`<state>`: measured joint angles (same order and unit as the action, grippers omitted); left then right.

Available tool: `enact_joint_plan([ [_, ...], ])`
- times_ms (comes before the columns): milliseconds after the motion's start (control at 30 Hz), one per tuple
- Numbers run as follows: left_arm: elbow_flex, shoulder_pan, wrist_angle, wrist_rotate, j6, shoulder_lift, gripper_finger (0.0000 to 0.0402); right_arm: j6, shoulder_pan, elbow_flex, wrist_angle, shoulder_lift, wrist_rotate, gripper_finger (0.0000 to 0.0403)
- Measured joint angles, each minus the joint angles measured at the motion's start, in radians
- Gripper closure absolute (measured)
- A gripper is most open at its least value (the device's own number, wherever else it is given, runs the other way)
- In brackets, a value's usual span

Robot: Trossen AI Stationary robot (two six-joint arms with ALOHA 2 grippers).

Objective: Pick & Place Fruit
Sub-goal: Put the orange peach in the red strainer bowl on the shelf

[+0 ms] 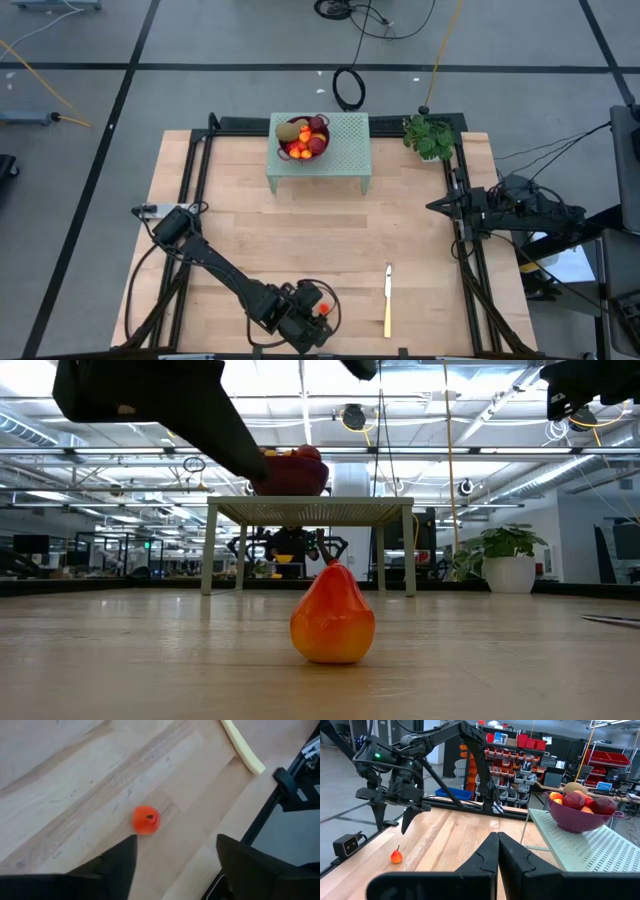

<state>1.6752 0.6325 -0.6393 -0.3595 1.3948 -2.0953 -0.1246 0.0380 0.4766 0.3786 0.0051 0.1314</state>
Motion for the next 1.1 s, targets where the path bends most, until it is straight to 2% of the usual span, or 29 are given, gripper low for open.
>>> enact_joint_plan([
  [133, 0.0, 0.0, 0.0, 0.0, -0.059, 0.0, 0.0096, 0.0, 0.0, 0.0, 0.0, 0.0, 0.0, 0.0403],
  [267, 0.0, -0.004, 0.01, 0.002, -0.106, -0.024, 0.0086, 0.0, 0.0, 0.0, 0.0, 0.0, 0.0, 0.0403],
  [500, 0.0, -0.006, 0.056, 0.05, -0.116, -0.098, 0.0101, 0.0, 0.0, 0.0, 0.0, 0.0, -0.001, 0.0403],
  [733, 0.0, -0.009, 0.069, 0.041, -0.112, -0.125, 0.0122, 0.0, 0.0, 0.0, 0.0, 0.0, -0.001, 0.0403],
  [1100, 0.0, -0.025, 0.039, 0.018, -0.141, -0.128, 0.0126, 0.0, 0.0, 0.0, 0.0, 0.0, -0.001, 0.0403],
])
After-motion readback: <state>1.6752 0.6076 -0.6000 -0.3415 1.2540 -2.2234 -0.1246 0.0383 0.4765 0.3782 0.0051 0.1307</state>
